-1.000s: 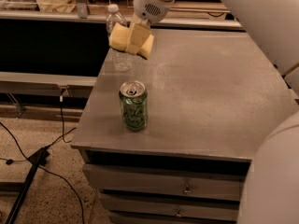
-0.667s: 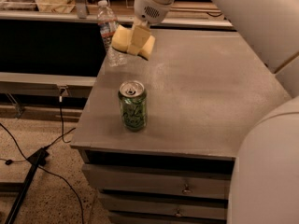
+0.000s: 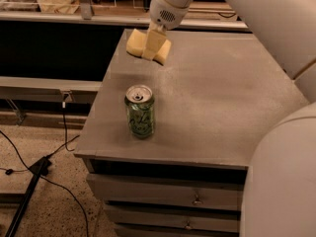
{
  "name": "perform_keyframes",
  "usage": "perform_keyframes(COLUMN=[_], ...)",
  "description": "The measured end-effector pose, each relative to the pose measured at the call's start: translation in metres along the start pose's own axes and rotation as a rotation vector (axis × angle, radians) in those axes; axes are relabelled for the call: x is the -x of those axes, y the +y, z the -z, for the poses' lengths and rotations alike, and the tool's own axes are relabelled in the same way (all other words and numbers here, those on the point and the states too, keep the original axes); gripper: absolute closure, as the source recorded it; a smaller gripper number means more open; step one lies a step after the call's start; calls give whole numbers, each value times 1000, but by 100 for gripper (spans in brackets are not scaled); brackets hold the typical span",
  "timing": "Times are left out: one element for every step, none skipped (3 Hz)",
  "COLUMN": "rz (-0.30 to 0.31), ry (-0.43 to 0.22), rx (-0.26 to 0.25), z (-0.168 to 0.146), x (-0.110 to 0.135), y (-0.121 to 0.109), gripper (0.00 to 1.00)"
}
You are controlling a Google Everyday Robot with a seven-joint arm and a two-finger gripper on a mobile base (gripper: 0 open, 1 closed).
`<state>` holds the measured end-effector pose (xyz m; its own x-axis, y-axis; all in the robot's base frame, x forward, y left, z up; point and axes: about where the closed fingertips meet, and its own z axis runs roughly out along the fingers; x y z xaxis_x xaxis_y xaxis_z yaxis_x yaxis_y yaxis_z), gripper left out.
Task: Move sponge near water bottle
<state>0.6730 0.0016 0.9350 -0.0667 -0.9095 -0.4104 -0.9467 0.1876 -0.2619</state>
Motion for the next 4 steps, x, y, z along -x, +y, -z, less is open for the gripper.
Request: perform_keyframes(rz=[-21, -49, -47, -46], ry=[-1, 39, 36, 37], rx=[8, 42, 42, 46], z=[-10, -41, -40, -43], x=[-5, -14, -14, -14], y=[4, 9, 9, 10], gripper=[100, 85, 64, 39])
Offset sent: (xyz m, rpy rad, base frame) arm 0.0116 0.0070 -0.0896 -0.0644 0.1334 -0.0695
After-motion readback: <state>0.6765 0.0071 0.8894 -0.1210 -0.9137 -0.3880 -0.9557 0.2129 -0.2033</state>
